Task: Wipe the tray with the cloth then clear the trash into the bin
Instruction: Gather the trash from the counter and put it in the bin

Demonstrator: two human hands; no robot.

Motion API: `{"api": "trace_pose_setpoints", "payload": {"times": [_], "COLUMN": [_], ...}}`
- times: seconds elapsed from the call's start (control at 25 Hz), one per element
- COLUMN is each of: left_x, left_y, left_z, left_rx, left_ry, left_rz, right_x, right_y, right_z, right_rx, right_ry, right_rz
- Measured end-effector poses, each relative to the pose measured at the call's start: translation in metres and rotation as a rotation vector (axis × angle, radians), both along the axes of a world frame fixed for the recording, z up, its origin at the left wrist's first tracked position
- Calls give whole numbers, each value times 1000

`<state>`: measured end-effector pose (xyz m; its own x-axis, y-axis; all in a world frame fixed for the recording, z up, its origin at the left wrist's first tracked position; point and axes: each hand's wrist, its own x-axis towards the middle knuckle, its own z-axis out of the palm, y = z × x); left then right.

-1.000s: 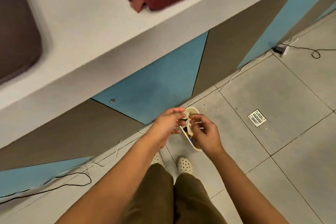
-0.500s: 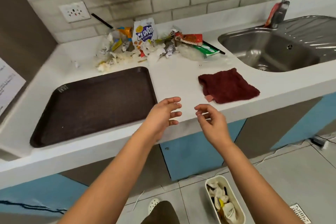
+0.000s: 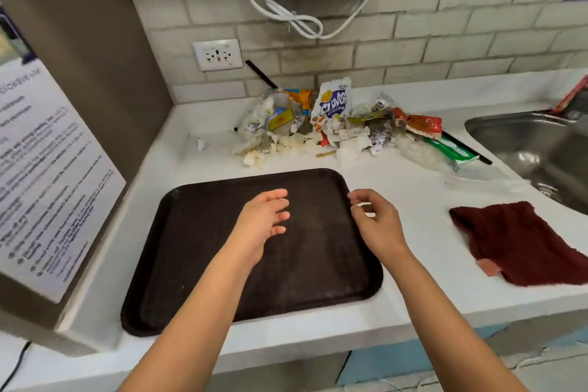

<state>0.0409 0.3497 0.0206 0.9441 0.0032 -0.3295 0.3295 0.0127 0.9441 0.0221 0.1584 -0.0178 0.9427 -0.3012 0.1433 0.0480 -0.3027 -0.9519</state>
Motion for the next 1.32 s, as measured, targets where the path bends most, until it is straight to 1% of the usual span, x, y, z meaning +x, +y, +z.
{"api": "trace_pose_setpoints", "payload": {"times": [0.28,0.48,0.56,0.68,0.8,0.88,0.96,1.04,1.12,1.2,1.24,1.32], "left_x": [62,91,103,131,162,182,202,217,227,235,238,243], "left_y": [56,74,75,72,66,62,59,53,48,45,45,43], "left_z": [-9,-20,-23,-29,-39,-46,-56,-66,-76,-81,-82,-81], "left_rx": [49,136,169,213,345,511,691,843,959,994,993,990], "left_ry": [-6,-59,-60,-48,-77,-128,-215,-301,-302,-218,-184,-160], "left_rz": [83,145,159,152,121,61,-23,-99,-110,-38,-2,21], "right_x": [50,94,111,141,167,183,202,219,232,239,240,243], "right_y": [24,27,24,3,-22,-33,-42,-48,-52,-53,-52,-51], "right_z": [-9,-7,-9,-19,-23,-20,-17,-16,-20,-25,-28,-34], "right_rx": [-60,-191,-302,-552,-675,-762,-851,-937,-1009,-1011,-978,-893], "right_ry": [96,99,116,194,238,258,326,397,480,558,567,509], "right_rz": [-66,-65,-25,39,12,-10,-17,16,83,122,112,34]}}
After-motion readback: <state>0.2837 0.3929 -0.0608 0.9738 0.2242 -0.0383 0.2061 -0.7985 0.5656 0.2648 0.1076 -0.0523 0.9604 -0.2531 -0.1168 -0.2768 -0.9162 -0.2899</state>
